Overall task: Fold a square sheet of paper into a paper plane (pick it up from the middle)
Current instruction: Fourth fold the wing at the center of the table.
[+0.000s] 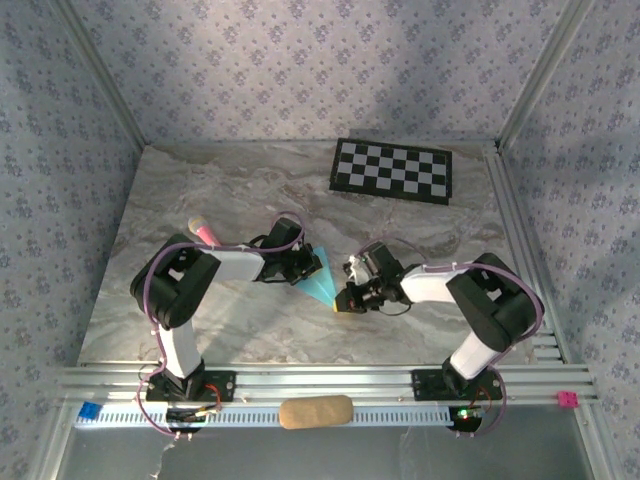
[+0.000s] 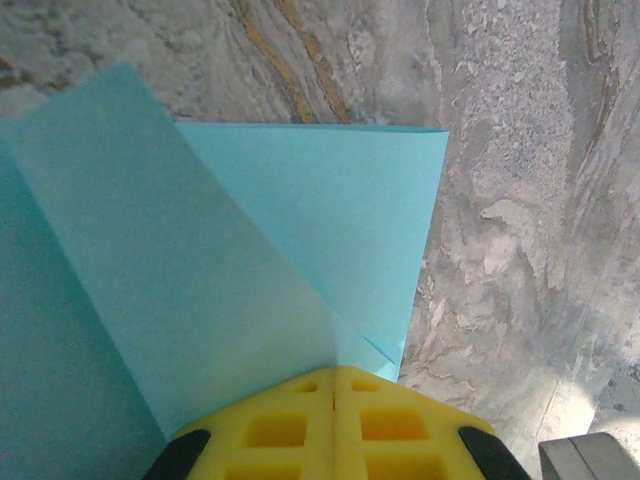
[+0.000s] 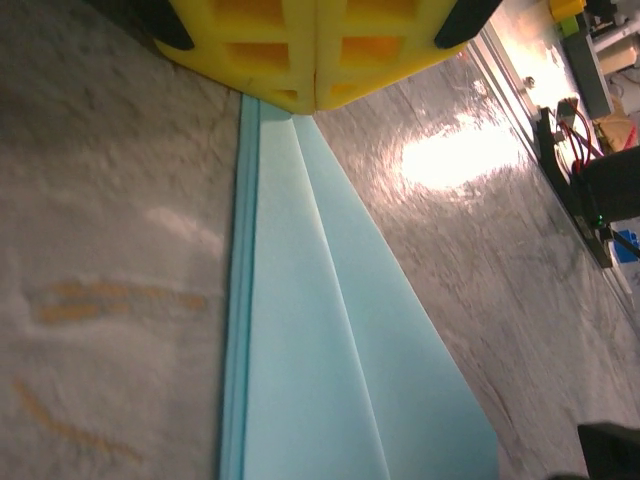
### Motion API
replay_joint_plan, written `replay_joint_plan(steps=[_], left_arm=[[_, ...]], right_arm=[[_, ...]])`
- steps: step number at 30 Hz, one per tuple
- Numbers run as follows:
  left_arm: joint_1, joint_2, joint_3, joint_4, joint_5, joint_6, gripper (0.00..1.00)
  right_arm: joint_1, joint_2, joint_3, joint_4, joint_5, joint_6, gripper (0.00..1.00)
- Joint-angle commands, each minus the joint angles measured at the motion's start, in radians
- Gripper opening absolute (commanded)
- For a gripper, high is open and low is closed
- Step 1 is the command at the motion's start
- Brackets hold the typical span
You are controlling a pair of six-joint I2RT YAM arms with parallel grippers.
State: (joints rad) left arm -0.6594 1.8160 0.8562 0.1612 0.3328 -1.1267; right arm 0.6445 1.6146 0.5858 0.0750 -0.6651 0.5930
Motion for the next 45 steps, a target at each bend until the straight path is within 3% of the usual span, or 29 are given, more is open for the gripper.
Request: replay_joint_plan(steps=[1, 14, 25, 45], left_arm=[[0.011, 0.040, -0.012, -0.046, -0.059, 0.003, 0.08], [0.007, 0.031, -0.015, -0.044, -0.047, 0.015, 0.07], [0.003, 0.029, -0.012, -0.045, -0.051, 0.019, 0.07], [0.002, 0.028, -0.011, -0.050, -0.054, 0.021, 0.07]], right_arm=[[0.016, -0.015, -0.052, -0.170, 0.031, -0.037, 0.02], [-0.025, -0.219, 0.048, -0.214, 0.032, -0.026, 0.02], [-0.031, -0.053, 0.195, -0.193, 0.039, 0.016, 0.02], [-0.017, 0.058, 0.195, -0.121, 0.085, 0.068, 0.02]])
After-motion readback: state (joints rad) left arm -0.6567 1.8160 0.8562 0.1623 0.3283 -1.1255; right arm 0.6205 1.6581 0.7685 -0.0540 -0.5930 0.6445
